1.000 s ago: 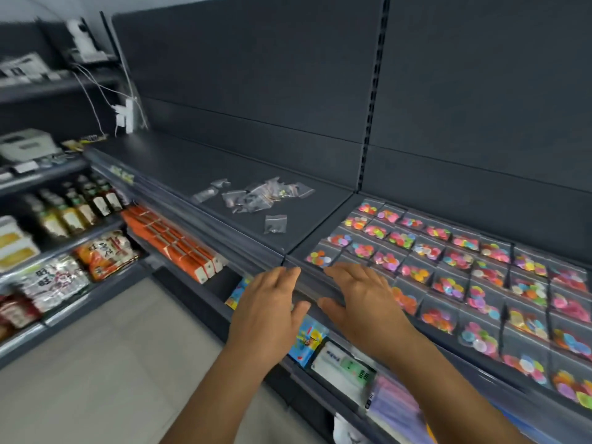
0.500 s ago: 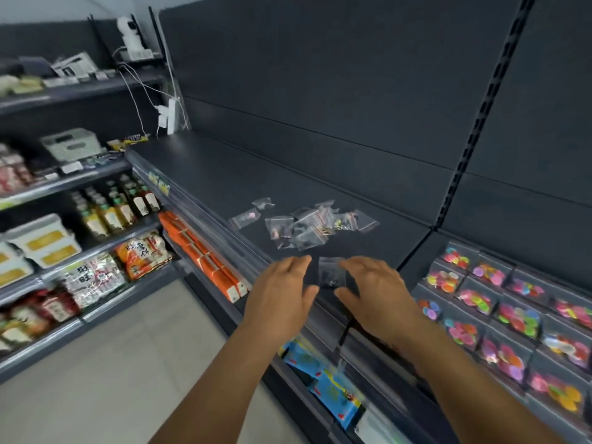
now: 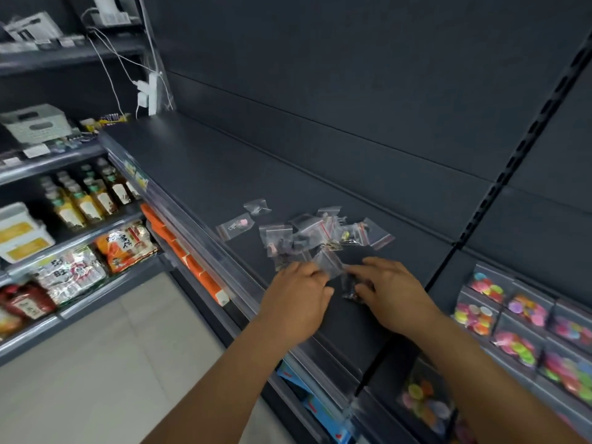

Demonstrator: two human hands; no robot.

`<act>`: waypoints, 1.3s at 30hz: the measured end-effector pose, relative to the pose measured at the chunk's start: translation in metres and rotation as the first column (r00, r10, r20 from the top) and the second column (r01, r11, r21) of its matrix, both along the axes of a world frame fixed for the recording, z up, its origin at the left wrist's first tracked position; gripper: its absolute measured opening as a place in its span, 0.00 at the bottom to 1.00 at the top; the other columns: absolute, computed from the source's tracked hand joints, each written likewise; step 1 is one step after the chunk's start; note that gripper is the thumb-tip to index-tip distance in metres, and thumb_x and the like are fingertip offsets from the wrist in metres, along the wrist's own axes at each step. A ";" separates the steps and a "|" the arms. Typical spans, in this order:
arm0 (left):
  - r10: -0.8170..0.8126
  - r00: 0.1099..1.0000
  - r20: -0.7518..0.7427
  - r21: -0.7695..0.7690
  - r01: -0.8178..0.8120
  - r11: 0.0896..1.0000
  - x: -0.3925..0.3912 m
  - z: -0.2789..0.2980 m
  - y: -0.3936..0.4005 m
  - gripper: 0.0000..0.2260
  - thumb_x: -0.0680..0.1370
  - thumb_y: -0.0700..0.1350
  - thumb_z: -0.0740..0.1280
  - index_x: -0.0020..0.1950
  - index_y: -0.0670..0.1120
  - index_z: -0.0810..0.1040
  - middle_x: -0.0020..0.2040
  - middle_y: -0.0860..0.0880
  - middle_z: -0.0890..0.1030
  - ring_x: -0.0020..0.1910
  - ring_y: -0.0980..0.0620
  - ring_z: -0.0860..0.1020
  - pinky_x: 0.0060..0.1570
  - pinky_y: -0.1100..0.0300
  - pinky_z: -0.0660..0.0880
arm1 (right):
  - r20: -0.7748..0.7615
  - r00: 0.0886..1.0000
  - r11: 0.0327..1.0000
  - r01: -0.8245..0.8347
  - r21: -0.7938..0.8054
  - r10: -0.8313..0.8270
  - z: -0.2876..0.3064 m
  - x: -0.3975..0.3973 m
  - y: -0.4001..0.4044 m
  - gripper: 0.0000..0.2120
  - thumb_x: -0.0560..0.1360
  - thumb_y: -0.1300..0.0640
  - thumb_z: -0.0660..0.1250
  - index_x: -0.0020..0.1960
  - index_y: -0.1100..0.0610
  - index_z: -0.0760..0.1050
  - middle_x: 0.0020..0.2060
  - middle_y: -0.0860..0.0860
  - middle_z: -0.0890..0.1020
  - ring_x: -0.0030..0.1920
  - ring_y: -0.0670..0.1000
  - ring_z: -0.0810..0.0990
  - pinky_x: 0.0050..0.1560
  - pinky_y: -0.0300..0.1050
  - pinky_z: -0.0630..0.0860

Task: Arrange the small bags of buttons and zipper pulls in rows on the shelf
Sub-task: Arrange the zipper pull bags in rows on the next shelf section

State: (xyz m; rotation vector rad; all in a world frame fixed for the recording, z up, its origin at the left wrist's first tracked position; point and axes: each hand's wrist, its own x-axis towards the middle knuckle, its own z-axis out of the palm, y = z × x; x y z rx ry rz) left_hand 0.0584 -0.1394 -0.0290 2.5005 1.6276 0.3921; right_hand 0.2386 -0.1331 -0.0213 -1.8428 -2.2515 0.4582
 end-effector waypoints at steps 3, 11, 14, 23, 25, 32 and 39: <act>0.026 0.992 0.124 0.011 -0.027 1.000 0.002 0.004 0.005 0.15 0.81 0.49 0.57 0.65 0.49 0.74 0.60 0.50 0.74 0.61 0.49 0.69 0.60 0.57 0.66 | -0.057 0.995 0.996 0.082 0.031 -0.081 0.002 0.002 0.000 0.21 0.76 0.53 0.63 0.69 0.50 0.68 0.65 0.50 0.73 0.66 0.54 0.68 0.66 0.47 0.66; 0.135 0.976 0.172 -0.185 -0.102 0.977 0.004 0.004 0.029 0.25 0.74 0.51 0.70 0.68 0.46 0.69 0.62 0.46 0.73 0.63 0.45 0.69 0.60 0.51 0.69 | -0.093 0.931 0.920 0.327 -0.215 -0.353 0.014 -0.009 0.011 0.26 0.73 0.54 0.69 0.69 0.55 0.66 0.63 0.54 0.72 0.61 0.54 0.73 0.58 0.44 0.71; 0.156 0.950 0.270 -0.229 -0.094 0.969 0.003 0.004 0.033 0.21 0.72 0.48 0.72 0.63 0.46 0.74 0.56 0.48 0.77 0.56 0.48 0.75 0.53 0.54 0.74 | -0.095 0.903 0.883 0.381 -0.275 -0.419 0.021 -0.012 0.012 0.18 0.72 0.57 0.70 0.61 0.55 0.73 0.52 0.51 0.77 0.51 0.51 0.76 0.47 0.41 0.72; 0.162 0.867 0.471 -0.283 -0.025 0.959 0.000 0.002 0.037 0.04 0.76 0.47 0.66 0.47 0.49 0.80 0.41 0.53 0.83 0.38 0.57 0.79 0.38 0.64 0.74 | -0.211 0.787 0.815 0.554 -0.171 -0.579 0.012 -0.020 0.000 0.16 0.74 0.56 0.67 0.61 0.55 0.72 0.53 0.52 0.80 0.53 0.53 0.78 0.51 0.45 0.75; 0.164 0.866 0.473 -0.279 -0.029 0.960 -0.001 0.002 0.038 0.03 0.76 0.45 0.66 0.44 0.50 0.80 0.37 0.54 0.82 0.35 0.58 0.78 0.33 0.66 0.71 | -0.161 0.790 0.806 0.572 -0.151 -0.591 0.012 -0.023 0.001 0.11 0.74 0.59 0.65 0.56 0.57 0.76 0.49 0.53 0.81 0.49 0.53 0.79 0.48 0.45 0.77; 0.140 0.835 0.532 -0.264 0.006 0.965 -0.009 0.004 0.036 0.07 0.77 0.43 0.65 0.40 0.53 0.75 0.34 0.57 0.78 0.32 0.61 0.76 0.27 0.72 0.68 | -0.042 0.840 0.841 0.541 -0.028 -0.542 0.014 -0.031 -0.007 0.09 0.77 0.60 0.57 0.50 0.60 0.75 0.47 0.56 0.80 0.49 0.56 0.77 0.46 0.47 0.75; 0.097 0.660 0.745 -0.245 0.135 0.960 0.000 0.022 0.028 0.05 0.76 0.45 0.65 0.44 0.50 0.80 0.37 0.56 0.81 0.36 0.59 0.77 0.33 0.73 0.69 | -0.571 0.653 0.773 0.633 0.051 -0.497 0.034 -0.030 -0.041 0.05 0.74 0.60 0.66 0.44 0.51 0.74 0.35 0.45 0.78 0.33 0.41 0.75 0.29 0.28 0.69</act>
